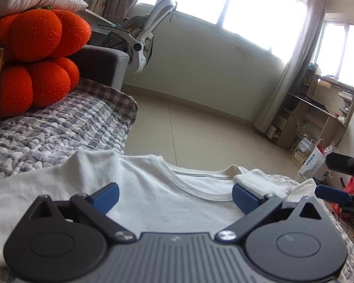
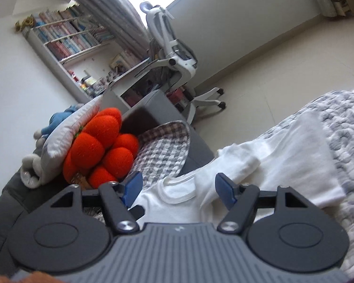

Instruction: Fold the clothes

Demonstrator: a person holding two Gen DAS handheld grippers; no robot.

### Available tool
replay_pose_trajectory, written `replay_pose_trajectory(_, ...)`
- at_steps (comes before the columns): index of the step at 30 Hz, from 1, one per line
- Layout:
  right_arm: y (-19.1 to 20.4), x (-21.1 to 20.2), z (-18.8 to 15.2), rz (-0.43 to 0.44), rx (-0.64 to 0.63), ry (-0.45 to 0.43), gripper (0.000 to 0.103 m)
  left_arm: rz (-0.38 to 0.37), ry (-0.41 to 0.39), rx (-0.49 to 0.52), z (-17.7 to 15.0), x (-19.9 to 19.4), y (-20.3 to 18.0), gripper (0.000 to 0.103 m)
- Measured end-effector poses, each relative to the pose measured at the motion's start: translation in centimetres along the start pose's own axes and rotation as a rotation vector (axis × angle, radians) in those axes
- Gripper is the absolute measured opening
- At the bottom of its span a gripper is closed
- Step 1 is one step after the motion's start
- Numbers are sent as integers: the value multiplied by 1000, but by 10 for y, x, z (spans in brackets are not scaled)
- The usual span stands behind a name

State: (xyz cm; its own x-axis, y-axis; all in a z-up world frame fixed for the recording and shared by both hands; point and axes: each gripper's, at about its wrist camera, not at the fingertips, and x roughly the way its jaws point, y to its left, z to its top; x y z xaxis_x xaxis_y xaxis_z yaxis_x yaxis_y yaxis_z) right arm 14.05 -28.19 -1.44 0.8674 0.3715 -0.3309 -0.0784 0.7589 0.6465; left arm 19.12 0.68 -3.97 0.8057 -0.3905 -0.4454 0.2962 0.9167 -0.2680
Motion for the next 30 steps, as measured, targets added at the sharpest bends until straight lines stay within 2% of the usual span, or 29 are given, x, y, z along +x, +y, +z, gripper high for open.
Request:
replay_pose_trajectory(3,-19,-5,8,-59,64,-43,72,-6,16,110,3,0,-30,100)
replay_pose_trajectory(8,-40,5,7,-47,188,-11,72,1,25,331,1,5,-85,100)
replay_pose_trajectory(9,-43,6,7,-40,208,-3,72,3,28,357,1,8,-92,98)
replay_pose_trajectory(12,-47,7,6,-38,227,6,72,-7,58,432,-2,21,-115,82)
replay_pose_trajectory(16,-49,2,8,-47,233,-10,72,-2,74,520,-10,36,-140,79)
replay_pose_trajectory(21,-53,1,8,-44,250,-13,72,10,91,583,-20,50,-160,74)
replay_pose_trajectory(23,-54,1,8,-46,248,-10,72,20,94,585,-21,55,-161,67)
replay_pose_trajectory(24,-54,2,7,-48,246,-9,72,28,96,575,-20,56,-159,60)
replay_pose_trajectory(25,-54,2,7,-50,244,-9,72,33,99,557,-19,56,-156,50)
replay_pose_trajectory(26,-54,2,7,-53,240,-9,72,37,102,538,-17,56,-153,45)
replay_pose_trajectory(27,-53,2,7,-56,236,-9,72,37,100,514,-16,54,-149,36)
replay_pose_trajectory(28,-52,3,7,-57,233,-9,72,32,96,489,-14,52,-144,22)
replay_pose_trajectory(30,-51,4,6,-59,224,-8,72,26,88,431,-9,43,-133,9)
